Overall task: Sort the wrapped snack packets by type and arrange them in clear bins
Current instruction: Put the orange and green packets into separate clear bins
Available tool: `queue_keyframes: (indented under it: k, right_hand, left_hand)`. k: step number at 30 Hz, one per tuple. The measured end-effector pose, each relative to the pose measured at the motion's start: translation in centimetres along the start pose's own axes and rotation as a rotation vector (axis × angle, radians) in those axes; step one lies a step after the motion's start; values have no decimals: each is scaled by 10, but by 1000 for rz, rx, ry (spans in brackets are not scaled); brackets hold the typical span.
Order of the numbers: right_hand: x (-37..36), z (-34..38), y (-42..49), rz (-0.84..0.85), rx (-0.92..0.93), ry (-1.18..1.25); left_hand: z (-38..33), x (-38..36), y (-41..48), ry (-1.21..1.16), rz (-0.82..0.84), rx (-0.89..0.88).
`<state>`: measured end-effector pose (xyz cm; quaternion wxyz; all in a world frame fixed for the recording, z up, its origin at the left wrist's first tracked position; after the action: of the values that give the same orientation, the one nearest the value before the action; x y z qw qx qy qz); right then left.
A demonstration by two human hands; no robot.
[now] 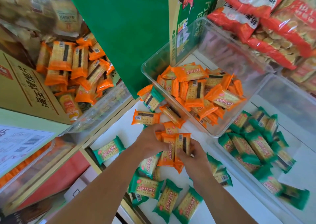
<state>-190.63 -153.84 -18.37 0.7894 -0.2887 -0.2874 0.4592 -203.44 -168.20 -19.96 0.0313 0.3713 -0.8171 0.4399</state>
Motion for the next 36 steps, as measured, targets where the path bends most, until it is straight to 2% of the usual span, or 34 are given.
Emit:
queue_keyframes:
  k: [9,12,14,16,19,21,23,26,28,31,34,36]
  right_hand:
    - [-2,3,-16,144,4,-1]
    - [-3,8,-31,161,37,-35]
    - [3,10,-39,108,54,-33]
    - [12,13,-49,48,78,-28]
    - [30,29,-68,2,145,-32]
    - [43,48,-79,-29,204,-18]
    - [57,72,-88,-75,246,33]
    - [78,111,-89,-152,288,111]
    - [92,138,-83,-219,309,146]
    - [107,173,-67,-224,319,179]
    - [107,194,-49,-143,320,151]
    - [105,200,-46,-160,350,-21]
  left_hand:
    - [-8,-3,-19,-240,96,14]
    - [-13,-11,-39,-226,130,-38]
    - [-15,-8,-52,-205,35,-82]
    - [-17,5,-67,-224,-130,-114]
    - [-27,27,-90,-386,-317,-147]
    - [-51,45,-103,-486,-401,-203]
    - [-89,58,-109,-472,-462,-293]
    - [-155,63,-94,-516,-449,-369]
    - [-185,60,-73,-570,-340,-352]
    - [-201,51,-50,-490,-199,-365]
    - [-176,59,-50,-548,-317,-376]
    - [-140,65,-53,-573,-388,-321]
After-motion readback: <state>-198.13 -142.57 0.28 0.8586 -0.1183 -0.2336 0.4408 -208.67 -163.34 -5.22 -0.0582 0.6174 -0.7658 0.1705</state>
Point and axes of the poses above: each hand's wrist, its own y-axis towards the middle knuckle, its own x-axis out of the back of the hand, z = x × y, the point moved 6 cm from there along y, towards the middle knuckle, and after that the axes turned 1 degree about -x, right-handed, at the moved point
